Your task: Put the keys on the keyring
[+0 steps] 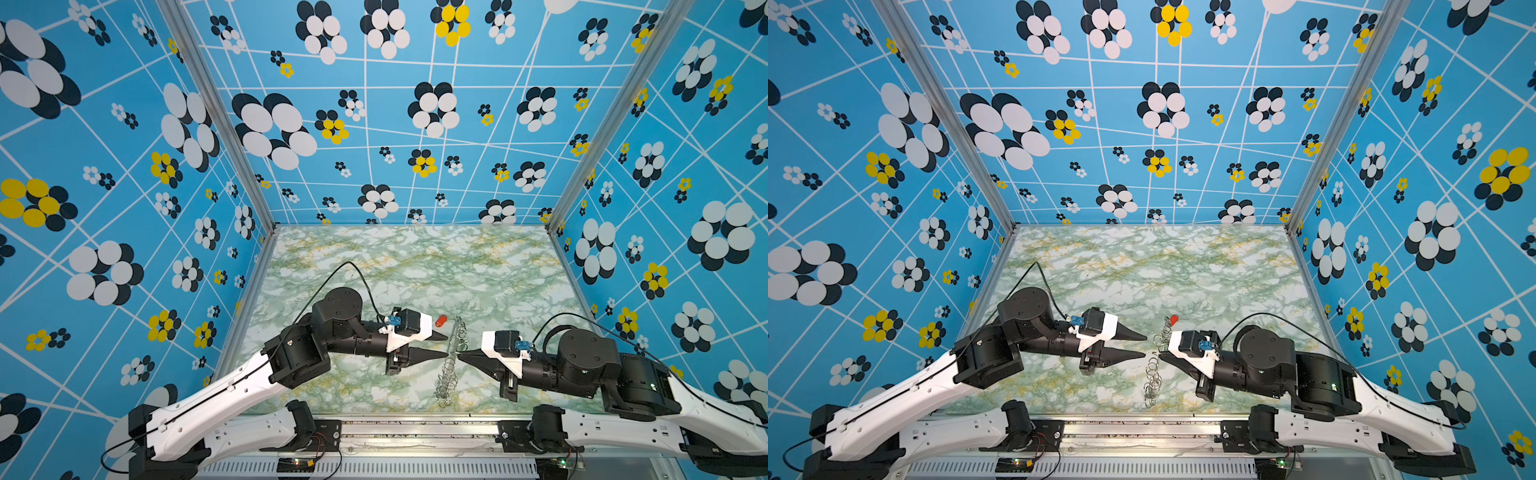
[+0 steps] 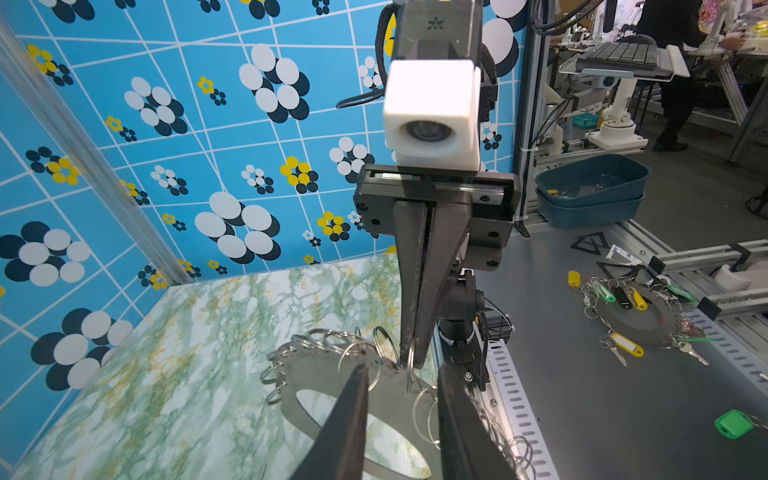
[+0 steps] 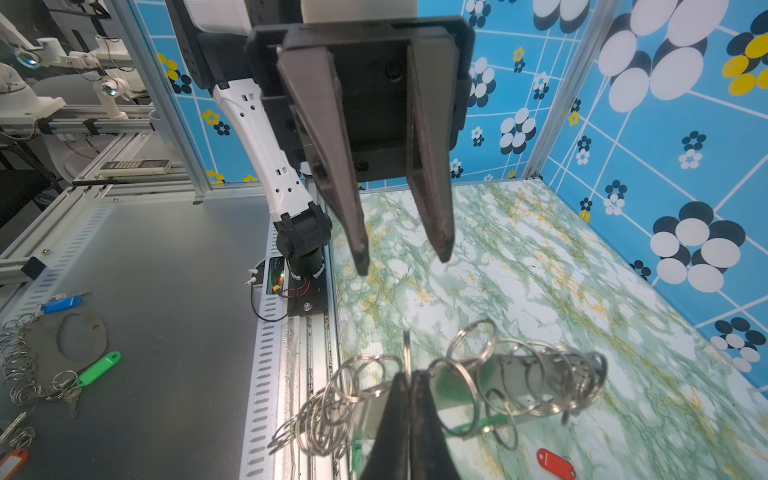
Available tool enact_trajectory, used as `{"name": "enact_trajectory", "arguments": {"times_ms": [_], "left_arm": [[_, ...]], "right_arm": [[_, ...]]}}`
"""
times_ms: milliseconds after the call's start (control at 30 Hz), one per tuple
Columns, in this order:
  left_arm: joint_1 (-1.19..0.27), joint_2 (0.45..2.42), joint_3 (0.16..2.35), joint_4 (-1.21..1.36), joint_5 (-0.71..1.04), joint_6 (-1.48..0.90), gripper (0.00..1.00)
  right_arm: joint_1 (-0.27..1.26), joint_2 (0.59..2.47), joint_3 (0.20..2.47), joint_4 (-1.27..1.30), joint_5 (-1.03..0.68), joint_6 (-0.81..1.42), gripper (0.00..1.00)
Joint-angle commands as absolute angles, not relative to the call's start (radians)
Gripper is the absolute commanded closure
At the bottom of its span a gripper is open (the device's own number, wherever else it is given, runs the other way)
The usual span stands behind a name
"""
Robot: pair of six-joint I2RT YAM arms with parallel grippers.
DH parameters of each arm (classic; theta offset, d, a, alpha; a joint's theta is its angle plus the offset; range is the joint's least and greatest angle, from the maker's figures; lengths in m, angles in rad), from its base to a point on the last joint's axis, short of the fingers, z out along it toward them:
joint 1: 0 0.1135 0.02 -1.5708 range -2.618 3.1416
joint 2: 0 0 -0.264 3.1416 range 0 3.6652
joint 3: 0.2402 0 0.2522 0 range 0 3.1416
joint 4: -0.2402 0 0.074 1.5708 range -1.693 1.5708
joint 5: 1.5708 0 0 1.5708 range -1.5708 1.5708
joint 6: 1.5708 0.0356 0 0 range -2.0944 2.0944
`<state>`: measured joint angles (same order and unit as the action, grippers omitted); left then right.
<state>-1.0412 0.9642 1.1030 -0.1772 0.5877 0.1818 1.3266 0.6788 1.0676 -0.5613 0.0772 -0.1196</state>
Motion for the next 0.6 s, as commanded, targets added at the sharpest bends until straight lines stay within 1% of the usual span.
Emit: {"name": "enact_trajectory", "arguments": {"times_ms": [0,100,400,467,567], "left_arm": [[-1.046,0.979,1.077,-0.11,0.601,0.113,0.71],[-1.046,0.984,1.059,-0.07,0.612,0.092,0.75],[-1.057,1.0,1.051,-0.043,0.622,0.081,0.76],[-1.058,1.003,1.053,-0.043,0.626,0.083,0.78],[-1.062,1.009,1.054,-0.043,0.635,0.083,0.85]], "right_arm": [[1.329,0.657,1.062,-0.473,0.086,-0.113,1.0],[1.329,0.653,1.065,-0.47,0.086,-0.113,1.0],[1.329,0.66,1.06,-0.451,0.078,-0.117,1.0],[1.328,0.659,1.059,-0.447,0.077,-0.117,1.0],[1.329,0.66,1.062,-0.444,0.078,-0.117,1.0]]}}
